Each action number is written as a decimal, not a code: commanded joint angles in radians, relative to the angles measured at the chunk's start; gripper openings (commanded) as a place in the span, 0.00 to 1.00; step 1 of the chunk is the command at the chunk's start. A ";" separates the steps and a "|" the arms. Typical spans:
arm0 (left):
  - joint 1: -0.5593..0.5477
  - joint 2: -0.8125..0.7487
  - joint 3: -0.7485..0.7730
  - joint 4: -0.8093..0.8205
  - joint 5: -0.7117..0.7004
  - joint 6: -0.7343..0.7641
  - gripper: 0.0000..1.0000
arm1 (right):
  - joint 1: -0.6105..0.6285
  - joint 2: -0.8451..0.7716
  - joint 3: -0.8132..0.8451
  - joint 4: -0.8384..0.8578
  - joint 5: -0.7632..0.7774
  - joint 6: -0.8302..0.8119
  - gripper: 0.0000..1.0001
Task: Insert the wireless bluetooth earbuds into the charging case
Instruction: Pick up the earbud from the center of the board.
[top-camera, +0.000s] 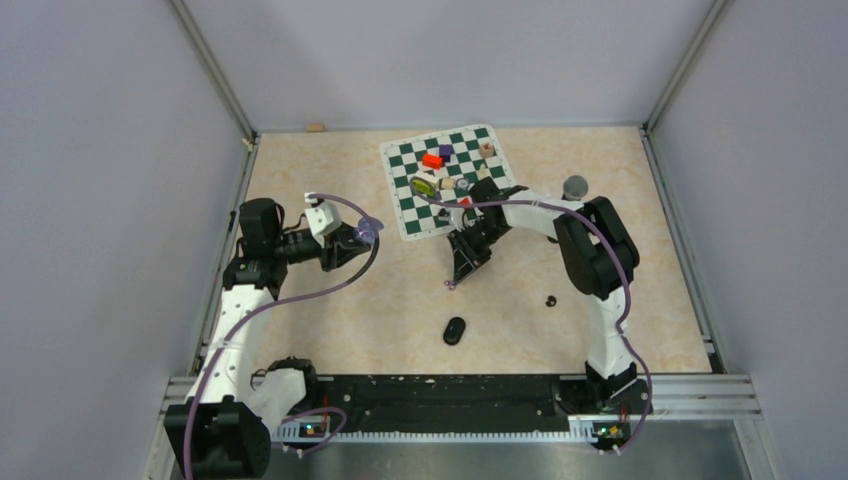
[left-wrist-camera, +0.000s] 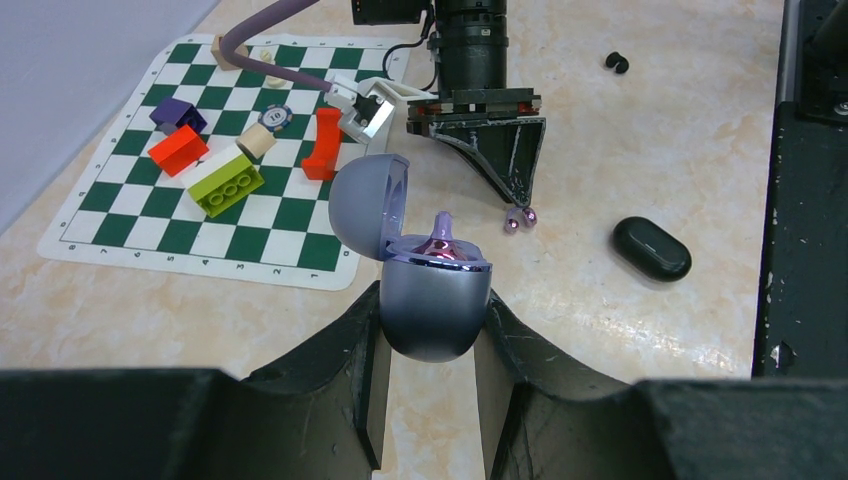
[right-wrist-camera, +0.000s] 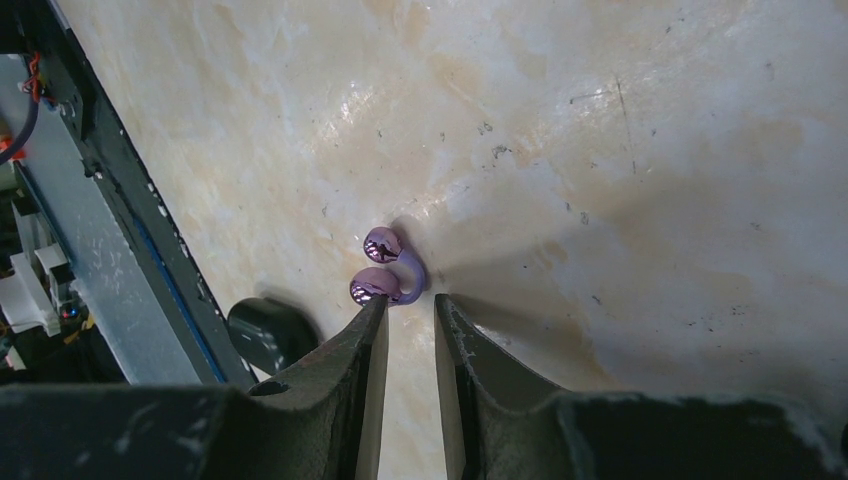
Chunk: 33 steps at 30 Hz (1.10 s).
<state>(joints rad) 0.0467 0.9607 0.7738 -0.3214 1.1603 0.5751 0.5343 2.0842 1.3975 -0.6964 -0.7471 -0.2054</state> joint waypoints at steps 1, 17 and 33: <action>0.008 0.006 -0.007 0.032 0.032 -0.002 0.00 | 0.027 0.057 0.007 0.008 0.098 -0.025 0.24; 0.010 0.007 -0.007 0.028 0.040 0.001 0.00 | 0.048 0.073 0.019 -0.016 0.078 -0.044 0.25; 0.012 0.010 -0.007 0.024 0.045 0.010 0.00 | 0.045 0.084 0.045 -0.036 -0.106 -0.027 0.24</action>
<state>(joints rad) 0.0513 0.9668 0.7738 -0.3214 1.1687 0.5758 0.5606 2.1323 1.4239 -0.7265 -0.8528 -0.2085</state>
